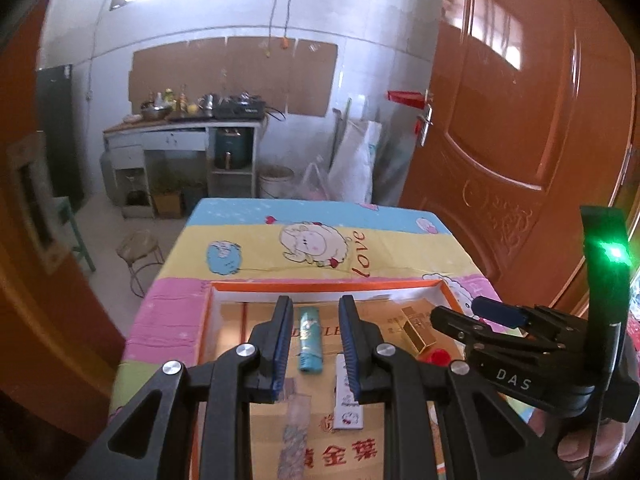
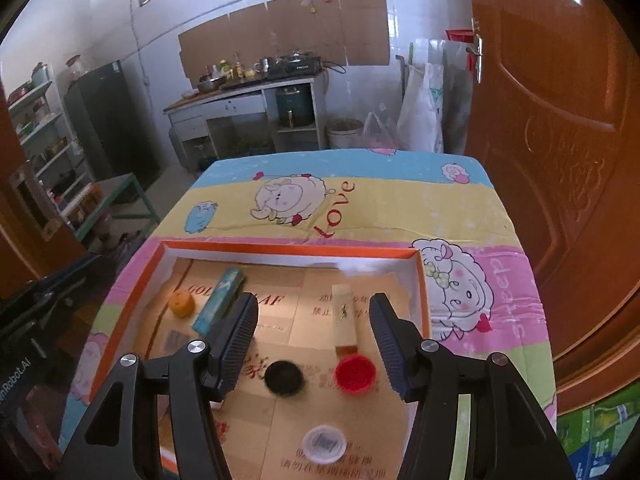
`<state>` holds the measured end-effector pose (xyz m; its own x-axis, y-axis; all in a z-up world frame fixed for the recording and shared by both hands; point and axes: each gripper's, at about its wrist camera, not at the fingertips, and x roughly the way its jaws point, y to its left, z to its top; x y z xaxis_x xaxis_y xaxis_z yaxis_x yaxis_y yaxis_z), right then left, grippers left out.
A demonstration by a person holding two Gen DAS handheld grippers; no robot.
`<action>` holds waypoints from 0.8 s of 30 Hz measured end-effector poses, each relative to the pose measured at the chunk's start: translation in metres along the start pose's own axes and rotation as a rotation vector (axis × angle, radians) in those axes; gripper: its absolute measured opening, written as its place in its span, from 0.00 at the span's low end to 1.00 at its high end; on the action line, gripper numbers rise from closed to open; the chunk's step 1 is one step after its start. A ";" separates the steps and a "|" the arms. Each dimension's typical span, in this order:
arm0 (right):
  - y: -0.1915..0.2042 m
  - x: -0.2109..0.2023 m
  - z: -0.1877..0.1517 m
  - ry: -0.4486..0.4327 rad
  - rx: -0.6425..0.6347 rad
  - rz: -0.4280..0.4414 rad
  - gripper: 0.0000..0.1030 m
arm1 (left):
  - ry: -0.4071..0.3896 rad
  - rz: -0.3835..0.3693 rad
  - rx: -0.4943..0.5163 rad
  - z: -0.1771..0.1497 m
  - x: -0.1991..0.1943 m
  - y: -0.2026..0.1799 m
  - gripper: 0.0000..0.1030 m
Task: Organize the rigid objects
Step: 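Move both open tools back from the tray toward the blue and orange caps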
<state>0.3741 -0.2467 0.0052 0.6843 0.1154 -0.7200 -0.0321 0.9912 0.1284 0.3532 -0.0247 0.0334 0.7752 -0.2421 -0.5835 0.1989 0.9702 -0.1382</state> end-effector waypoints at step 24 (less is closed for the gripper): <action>0.047 -0.090 -0.100 -0.003 -0.113 -0.042 0.58 | -0.074 0.119 0.088 -0.078 -0.123 0.005 0.23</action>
<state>0.2379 -0.2042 0.0073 0.6890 0.0739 -0.7210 -0.0852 0.9961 0.0207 0.2118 0.0104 0.0420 0.8379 -0.1283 -0.5305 0.1522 0.9883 0.0014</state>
